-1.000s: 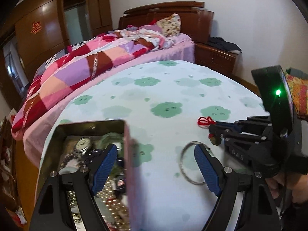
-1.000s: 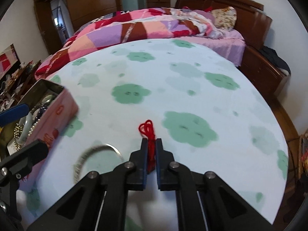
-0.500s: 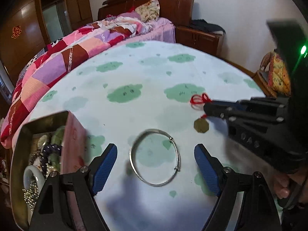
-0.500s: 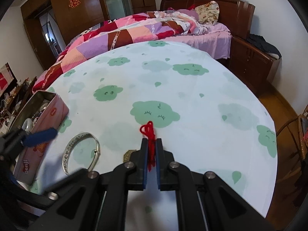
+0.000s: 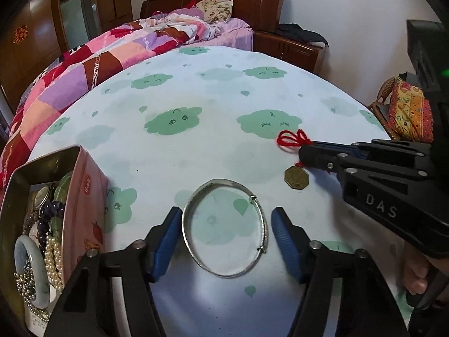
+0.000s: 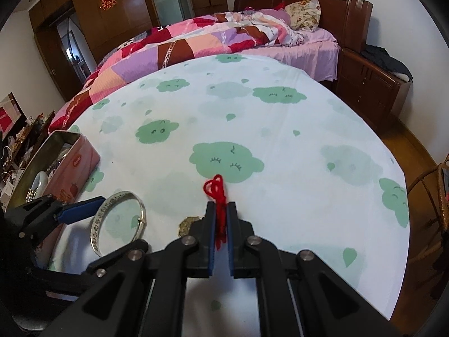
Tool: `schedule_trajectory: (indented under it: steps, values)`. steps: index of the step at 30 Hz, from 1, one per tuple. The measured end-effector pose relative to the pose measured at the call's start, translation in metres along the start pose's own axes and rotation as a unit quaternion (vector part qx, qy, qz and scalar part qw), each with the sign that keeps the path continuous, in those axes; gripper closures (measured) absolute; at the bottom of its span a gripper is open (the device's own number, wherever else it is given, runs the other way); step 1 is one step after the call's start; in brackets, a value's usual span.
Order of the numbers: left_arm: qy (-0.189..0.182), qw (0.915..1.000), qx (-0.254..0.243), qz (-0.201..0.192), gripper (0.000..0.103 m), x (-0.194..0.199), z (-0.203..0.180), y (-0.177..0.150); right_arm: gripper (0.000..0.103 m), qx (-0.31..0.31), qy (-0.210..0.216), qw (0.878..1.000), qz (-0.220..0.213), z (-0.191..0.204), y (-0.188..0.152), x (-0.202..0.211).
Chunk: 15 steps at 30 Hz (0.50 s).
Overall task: Organize jewelry
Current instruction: 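Grasp the red knotted coin charm with the right tool while the left tool grasps the silver bangle, then lift the red charm and silver bangle and carry both over the tin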
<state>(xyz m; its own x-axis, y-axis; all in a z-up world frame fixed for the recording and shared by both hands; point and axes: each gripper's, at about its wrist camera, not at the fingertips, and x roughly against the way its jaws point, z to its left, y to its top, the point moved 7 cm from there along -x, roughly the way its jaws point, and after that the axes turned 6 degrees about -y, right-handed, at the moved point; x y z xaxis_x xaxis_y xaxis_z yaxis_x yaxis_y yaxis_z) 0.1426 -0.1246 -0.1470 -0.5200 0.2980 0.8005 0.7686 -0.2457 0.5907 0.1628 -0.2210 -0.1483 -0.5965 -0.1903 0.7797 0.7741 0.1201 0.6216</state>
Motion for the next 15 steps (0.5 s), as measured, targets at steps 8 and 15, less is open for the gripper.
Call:
schedule_trajectory:
  steps: [8, 15]
  values:
    - [-0.003, 1.0, 0.001, -0.002, 0.042, 0.0005, 0.0006, 0.0004, 0.094, 0.002, -0.001, 1.0, 0.003, -0.0016, -0.0007, -0.0012]
    - [-0.003, 1.0, 0.007, -0.003, 0.042, 0.0012, 0.0022, 0.0007, 0.094, 0.004, 0.005, 1.0, -0.008, 0.0016, 0.0006, 0.0026]
